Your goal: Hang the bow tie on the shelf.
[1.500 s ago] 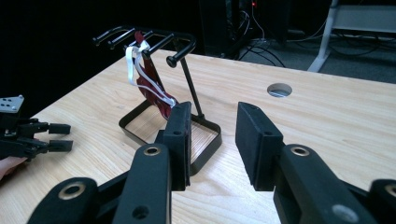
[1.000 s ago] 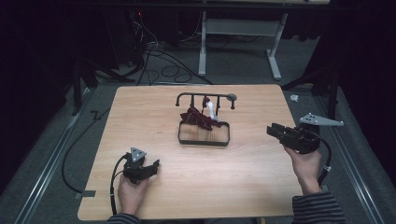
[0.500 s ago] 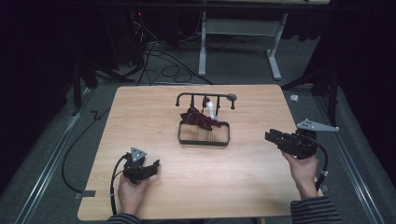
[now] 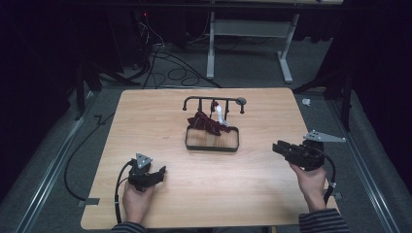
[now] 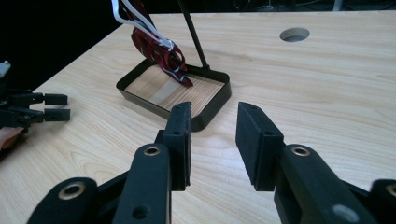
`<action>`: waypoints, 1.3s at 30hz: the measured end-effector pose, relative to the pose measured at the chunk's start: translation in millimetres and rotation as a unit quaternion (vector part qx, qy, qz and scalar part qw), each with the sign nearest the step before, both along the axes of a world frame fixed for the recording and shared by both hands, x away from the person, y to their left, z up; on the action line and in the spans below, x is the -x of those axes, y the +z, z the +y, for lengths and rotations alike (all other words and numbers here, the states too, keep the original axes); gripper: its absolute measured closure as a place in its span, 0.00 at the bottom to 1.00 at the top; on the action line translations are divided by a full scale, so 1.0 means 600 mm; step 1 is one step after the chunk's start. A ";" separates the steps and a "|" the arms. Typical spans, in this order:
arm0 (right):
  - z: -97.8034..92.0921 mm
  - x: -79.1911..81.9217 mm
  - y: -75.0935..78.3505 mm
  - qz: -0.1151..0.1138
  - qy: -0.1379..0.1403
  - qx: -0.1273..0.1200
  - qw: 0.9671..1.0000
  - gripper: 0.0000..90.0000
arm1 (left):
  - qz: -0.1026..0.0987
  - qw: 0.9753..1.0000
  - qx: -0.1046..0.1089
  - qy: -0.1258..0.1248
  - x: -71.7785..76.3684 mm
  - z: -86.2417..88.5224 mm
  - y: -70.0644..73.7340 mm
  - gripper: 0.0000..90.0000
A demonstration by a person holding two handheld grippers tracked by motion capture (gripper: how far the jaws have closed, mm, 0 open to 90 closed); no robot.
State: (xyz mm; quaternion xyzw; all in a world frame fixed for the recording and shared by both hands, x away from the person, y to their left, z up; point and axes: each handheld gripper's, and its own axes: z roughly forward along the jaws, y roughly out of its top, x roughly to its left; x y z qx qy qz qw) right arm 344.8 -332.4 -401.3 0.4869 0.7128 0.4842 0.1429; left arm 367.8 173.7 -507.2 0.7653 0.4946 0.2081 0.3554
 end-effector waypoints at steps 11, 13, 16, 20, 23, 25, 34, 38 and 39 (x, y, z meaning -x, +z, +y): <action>0.004 0.004 -0.023 0.010 -0.004 0.004 1.000 0.75 | 0.000 1.000 -0.001 0.000 0.000 0.000 0.000 0.38; 0.006 0.003 -0.032 0.013 -0.007 0.006 1.000 0.75 | 0.000 1.000 -0.001 0.000 0.000 0.000 0.000 0.38; 0.009 0.002 -0.042 0.019 -0.007 0.012 1.000 0.75 | 0.000 1.000 -0.001 0.000 0.000 0.000 0.000 0.38; 0.013 0.001 -0.054 0.025 -0.009 0.016 1.000 0.75 | 0.000 1.000 -0.001 0.000 0.000 0.000 0.000 0.38; 0.015 0.000 -0.061 0.031 -0.010 0.019 0.999 0.75 | 0.000 1.000 -0.002 0.000 0.000 0.000 0.000 0.38; 0.016 -0.001 -0.067 0.035 -0.011 0.021 0.999 0.75 | 0.000 1.000 -0.001 0.000 0.000 0.000 0.000 0.38; 0.025 -0.008 -0.092 0.048 -0.013 0.035 0.998 0.75 | 0.000 1.000 -0.002 0.000 0.000 0.000 0.000 0.38; 0.029 -0.010 -0.102 0.053 -0.016 0.040 0.998 0.75 | 0.000 1.000 -0.002 0.000 0.000 0.000 0.000 0.38; 0.029 -0.011 -0.105 0.052 -0.017 0.043 0.998 0.75 | 0.000 1.000 -0.002 0.000 0.000 0.000 0.000 0.38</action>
